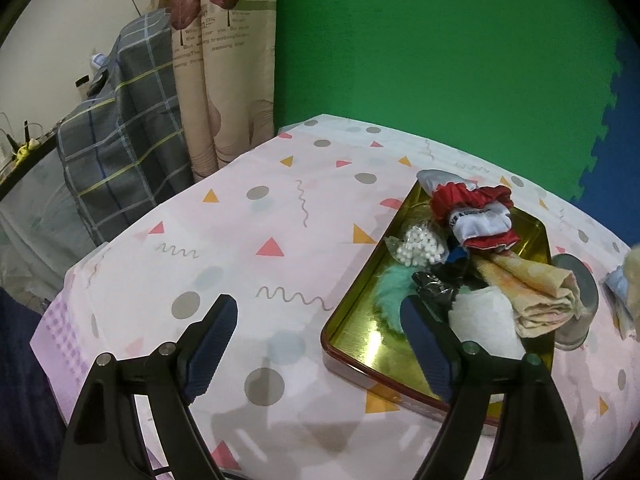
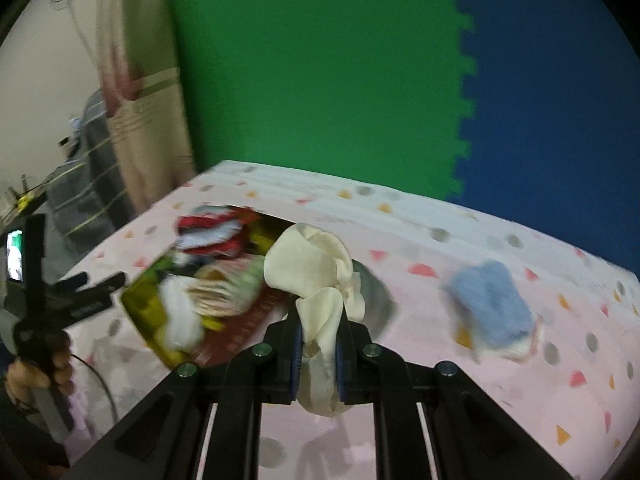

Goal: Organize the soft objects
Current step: 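Lower the cream scrunchie into the tin and open the right gripper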

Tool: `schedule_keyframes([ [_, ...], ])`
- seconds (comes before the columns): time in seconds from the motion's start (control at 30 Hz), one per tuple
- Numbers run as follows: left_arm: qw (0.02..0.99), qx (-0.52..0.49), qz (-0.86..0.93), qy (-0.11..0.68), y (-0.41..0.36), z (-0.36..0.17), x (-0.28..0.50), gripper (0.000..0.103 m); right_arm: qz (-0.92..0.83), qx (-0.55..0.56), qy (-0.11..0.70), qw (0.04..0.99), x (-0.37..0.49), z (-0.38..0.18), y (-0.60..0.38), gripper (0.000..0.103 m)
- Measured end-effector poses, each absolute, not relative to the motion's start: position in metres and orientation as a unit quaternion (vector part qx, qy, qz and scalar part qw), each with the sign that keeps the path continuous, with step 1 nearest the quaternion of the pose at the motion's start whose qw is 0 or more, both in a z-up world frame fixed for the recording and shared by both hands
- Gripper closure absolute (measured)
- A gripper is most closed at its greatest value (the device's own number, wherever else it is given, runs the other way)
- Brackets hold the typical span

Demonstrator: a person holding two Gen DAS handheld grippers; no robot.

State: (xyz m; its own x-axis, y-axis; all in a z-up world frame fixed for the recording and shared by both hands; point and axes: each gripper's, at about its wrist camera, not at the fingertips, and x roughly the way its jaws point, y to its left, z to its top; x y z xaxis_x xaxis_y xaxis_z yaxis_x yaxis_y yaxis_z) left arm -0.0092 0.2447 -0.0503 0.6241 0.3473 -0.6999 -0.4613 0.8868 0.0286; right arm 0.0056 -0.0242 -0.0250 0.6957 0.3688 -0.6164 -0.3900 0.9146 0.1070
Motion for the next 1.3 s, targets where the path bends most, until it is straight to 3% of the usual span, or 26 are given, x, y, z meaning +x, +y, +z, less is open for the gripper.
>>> schedule_keyframes([
  [0.5, 0.889, -0.088, 0.238, 0.382, 0.256, -0.058, -0.007, 0.020, 0.299, -0.027, 0.326, 0.896, 0.038, -0.015, 0.094, 0.090],
  [1.03, 0.887, -0.096, 0.237, 0.384, 0.257, -0.060, -0.007, 0.019, 0.294, -0.039, 0.388, 0.873, 0.083, -0.065, 0.135, 0.090],
  [1.1, 0.888, -0.096, 0.236, 0.384, 0.258, -0.060, -0.007, 0.019, 0.292, -0.037, 0.394, 0.871, 0.083, -0.069, 0.136, 0.082],
  [1.17, 0.888, -0.096, 0.235, 0.384, 0.258, -0.060, -0.007, 0.019, 0.295, -0.031, 0.395, 0.869, 0.082, -0.068, 0.134, 0.063],
  [1.3, 0.888, -0.095, 0.234, 0.383, 0.258, -0.060, -0.007, 0.019, 0.289, -0.034, 0.383, 0.877, 0.076, -0.063, 0.130, 0.050],
])
